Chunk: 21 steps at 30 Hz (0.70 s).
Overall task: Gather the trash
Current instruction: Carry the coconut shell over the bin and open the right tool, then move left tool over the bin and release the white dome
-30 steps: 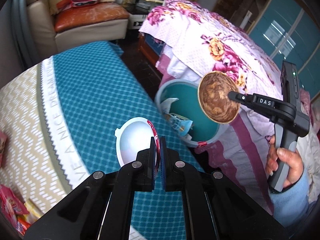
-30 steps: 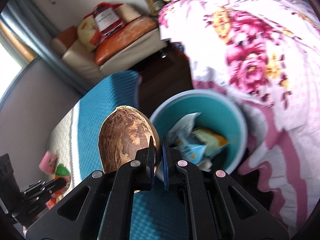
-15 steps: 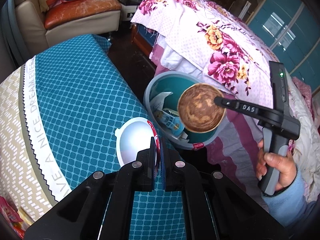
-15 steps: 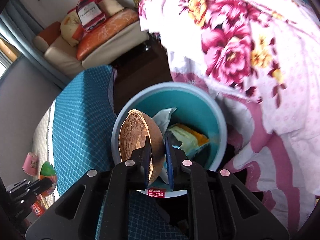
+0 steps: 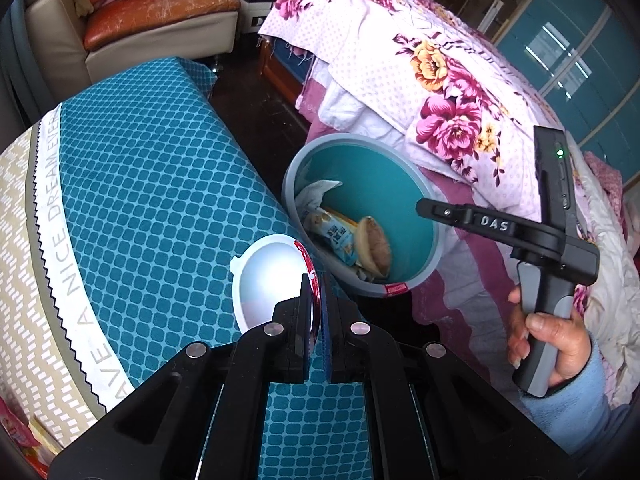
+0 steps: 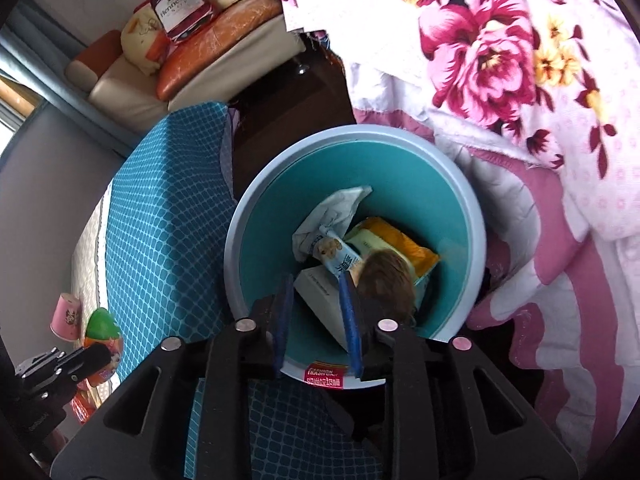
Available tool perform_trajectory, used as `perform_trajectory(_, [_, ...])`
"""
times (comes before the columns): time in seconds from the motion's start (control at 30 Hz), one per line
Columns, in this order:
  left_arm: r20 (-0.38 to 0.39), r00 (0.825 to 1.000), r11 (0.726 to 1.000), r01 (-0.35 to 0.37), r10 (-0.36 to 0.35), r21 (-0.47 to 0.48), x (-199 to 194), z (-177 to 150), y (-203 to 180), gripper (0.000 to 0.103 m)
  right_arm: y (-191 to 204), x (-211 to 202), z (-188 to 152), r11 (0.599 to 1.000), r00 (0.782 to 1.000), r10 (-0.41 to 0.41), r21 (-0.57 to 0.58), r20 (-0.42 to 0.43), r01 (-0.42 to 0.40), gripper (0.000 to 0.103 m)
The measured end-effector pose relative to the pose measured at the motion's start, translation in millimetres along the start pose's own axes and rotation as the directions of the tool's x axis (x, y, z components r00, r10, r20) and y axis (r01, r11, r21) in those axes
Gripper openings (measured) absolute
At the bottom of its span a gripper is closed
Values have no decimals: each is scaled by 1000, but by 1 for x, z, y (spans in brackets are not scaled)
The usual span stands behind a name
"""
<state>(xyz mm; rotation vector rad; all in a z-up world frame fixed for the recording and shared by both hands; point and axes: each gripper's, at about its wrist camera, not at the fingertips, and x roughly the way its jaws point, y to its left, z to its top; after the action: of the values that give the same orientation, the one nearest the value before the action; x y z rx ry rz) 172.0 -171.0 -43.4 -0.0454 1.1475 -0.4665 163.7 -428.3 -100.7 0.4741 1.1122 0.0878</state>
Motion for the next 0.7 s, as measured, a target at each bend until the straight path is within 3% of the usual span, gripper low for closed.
perform_trajectory(0.07, [0, 1000, 1000, 3, -3, -1, 0, 0, -2, 5, 0, -4, -1, 1000, 1000, -1, 5, 8, 1, 33])
perform_trajectory(0.23, [5, 1000, 1000, 6, -6, 10, -1, 0, -10, 5, -3, -15, 1, 1000, 1000, 2, 23, 27, -3, 62])
perform_trajectory(0.3, [4, 1000, 1000, 6, -6, 19, 1, 1, -15, 5, -7, -19, 2, 1000, 999, -3, 31, 32, 2, 67])
perform_trajectory(0.43, [-5, 1000, 999, 3, -3, 39, 9, 4, -28, 5, -16, -33, 1, 999, 999, -18, 48, 48, 16, 73])
perform_trajectory(0.7, [-22, 1000, 993, 8, -5, 114, 33, 19, -71, 5, -39, -53, 3, 996, 996, -46, 75, 76, 40, 73])
